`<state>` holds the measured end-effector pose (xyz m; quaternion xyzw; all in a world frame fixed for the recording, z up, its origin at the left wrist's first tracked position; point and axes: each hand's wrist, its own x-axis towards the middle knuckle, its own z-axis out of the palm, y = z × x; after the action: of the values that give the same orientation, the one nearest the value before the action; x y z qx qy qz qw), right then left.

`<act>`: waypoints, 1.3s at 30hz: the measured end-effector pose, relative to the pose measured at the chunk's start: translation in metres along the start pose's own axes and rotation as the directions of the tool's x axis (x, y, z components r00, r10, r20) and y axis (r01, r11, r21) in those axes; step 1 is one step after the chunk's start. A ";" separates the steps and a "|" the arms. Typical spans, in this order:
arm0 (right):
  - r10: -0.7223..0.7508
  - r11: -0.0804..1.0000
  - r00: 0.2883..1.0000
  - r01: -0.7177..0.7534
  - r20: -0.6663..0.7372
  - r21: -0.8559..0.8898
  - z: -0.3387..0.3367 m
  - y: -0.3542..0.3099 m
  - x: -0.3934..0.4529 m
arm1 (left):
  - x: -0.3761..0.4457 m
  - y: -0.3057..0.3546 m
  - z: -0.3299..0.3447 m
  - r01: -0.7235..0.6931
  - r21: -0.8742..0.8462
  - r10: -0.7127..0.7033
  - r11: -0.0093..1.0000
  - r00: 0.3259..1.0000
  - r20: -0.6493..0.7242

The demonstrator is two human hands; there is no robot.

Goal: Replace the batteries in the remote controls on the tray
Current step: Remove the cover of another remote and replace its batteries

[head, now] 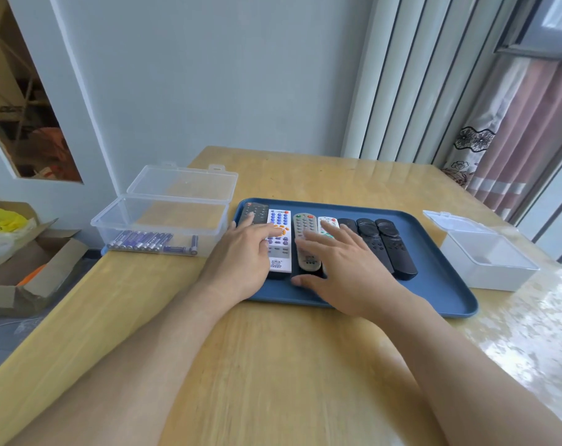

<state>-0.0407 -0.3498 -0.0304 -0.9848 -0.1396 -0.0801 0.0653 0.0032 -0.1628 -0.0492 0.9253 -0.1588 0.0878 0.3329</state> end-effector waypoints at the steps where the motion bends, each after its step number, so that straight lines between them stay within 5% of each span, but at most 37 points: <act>1: -0.014 1.000 1.000 0.014 0.013 -0.001 0.001 -0.001 0.000 | 0.000 0.000 0.000 -0.008 0.004 0.008 1.000 1.000 0.004; 13: -0.077 0.993 0.994 0.069 -0.081 -0.101 -0.021 -0.027 -0.018 | -0.002 0.001 -0.002 0.045 -0.016 -0.044 0.999 0.998 0.038; 21: -0.014 0.982 0.974 0.057 -0.228 0.183 -0.025 -0.031 -0.017 | 0.006 -0.015 0.007 0.061 -0.045 -0.058 0.997 0.997 0.060; 24: 0.134 0.936 0.934 -0.009 -0.332 0.351 -0.022 -0.030 -0.013 | 0.005 -0.015 0.007 0.072 -0.038 -0.070 0.997 0.996 0.058; 30: 0.430 0.695 0.803 -0.002 -0.414 0.719 -0.037 -0.021 -0.012 | -0.002 0.002 -0.002 0.061 -0.013 -0.060 0.998 0.998 0.023; 35: 0.536 0.145 0.813 0.178 -0.228 0.973 -0.049 -0.026 -0.013 | -0.011 0.022 -0.010 -0.069 -0.399 0.032 0.915 0.995 -0.098; 39: 0.476 0.133 0.878 -0.006 -0.058 0.991 -0.048 -0.027 -0.012 | -0.013 0.036 -0.012 -0.122 -0.709 -0.005 0.694 0.985 -0.174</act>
<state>-0.0663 -0.3343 0.0171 -0.6852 0.0217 -0.1401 0.7144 -0.0219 -0.1783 -0.0219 0.7065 -0.1820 0.1045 0.6759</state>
